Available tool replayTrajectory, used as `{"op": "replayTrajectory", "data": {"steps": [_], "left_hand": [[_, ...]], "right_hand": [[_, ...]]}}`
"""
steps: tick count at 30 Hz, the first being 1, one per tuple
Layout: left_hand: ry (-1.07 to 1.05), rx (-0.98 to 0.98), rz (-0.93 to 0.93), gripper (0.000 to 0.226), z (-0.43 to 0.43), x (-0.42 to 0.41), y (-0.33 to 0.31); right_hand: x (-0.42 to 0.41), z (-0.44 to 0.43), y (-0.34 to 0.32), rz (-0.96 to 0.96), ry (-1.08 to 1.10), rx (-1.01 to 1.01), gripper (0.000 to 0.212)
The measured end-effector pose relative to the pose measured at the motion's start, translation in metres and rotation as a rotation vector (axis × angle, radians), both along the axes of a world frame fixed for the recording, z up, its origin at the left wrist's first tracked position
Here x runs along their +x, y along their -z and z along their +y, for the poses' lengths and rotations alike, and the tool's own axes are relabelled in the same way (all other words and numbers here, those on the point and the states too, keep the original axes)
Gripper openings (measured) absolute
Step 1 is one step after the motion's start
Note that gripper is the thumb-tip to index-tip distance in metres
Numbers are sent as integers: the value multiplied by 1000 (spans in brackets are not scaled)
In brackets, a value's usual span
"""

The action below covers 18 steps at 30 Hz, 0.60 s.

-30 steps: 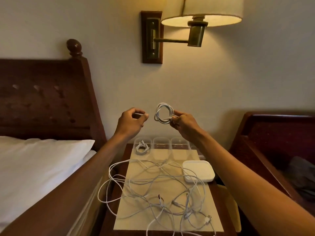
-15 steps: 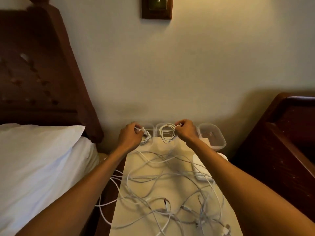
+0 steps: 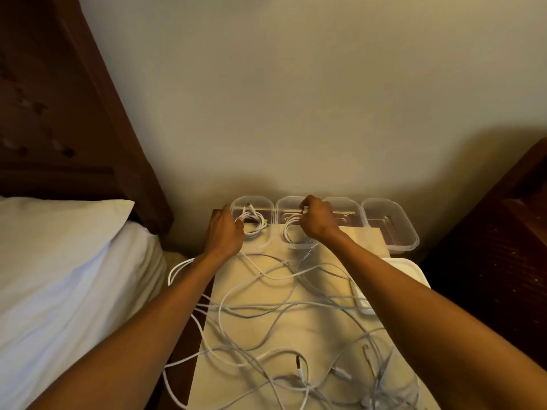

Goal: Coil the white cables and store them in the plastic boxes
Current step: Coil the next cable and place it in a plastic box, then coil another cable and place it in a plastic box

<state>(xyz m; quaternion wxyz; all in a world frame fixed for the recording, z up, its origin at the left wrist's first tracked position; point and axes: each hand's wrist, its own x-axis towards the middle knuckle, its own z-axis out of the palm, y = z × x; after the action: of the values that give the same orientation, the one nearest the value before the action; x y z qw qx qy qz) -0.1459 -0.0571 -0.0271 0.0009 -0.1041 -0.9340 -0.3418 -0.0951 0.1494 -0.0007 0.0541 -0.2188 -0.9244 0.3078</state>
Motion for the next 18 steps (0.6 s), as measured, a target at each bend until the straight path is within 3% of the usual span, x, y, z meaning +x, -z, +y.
{"op": "replayTrajectory", "data": {"steps": [10,18], "left_hand": [[-4,14,28,36,1,-2,6],[34,-38,27,44,-2,-3,3]], "right_hand": [[-14,5,20,-2,-114,145,30],[-9,4,21,1,-200,243,38]]}}
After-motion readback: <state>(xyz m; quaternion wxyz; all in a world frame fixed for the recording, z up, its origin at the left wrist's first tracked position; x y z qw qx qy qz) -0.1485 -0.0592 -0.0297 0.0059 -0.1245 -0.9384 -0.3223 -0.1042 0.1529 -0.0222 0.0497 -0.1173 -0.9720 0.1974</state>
